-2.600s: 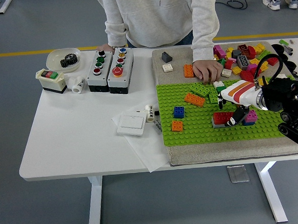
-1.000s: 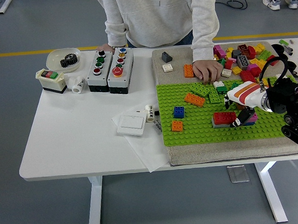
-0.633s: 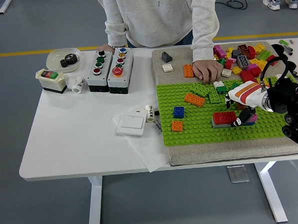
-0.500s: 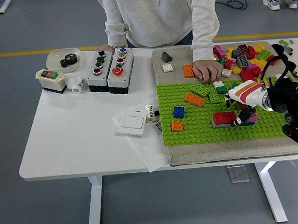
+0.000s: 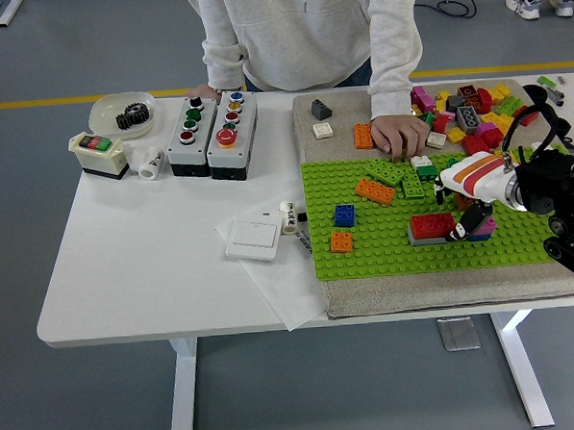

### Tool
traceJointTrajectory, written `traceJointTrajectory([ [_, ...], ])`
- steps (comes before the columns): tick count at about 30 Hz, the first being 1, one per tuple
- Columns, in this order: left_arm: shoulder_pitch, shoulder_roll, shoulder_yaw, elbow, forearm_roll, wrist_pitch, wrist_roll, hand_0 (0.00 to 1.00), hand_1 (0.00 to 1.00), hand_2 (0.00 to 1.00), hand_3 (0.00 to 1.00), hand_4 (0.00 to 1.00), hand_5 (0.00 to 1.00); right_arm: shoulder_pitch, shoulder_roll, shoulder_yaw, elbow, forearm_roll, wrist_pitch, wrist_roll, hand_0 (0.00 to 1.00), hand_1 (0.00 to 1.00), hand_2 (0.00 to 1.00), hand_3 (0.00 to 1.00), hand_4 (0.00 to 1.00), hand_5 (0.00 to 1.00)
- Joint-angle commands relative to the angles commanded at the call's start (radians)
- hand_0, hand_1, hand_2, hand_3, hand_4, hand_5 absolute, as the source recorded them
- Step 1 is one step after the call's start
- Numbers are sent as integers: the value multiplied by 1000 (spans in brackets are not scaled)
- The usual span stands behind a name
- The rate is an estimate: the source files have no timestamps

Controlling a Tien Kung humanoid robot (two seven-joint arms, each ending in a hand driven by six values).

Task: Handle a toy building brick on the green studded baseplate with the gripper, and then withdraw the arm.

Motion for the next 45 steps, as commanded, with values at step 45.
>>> traceJointTrajectory([
  [45, 10, -2, -17, 1, 28, -4, 7, 803, 843, 824, 713, 790, 652, -168, -143, 270, 378, 136, 29, -39, 549, 644, 709, 597, 886, 431],
])
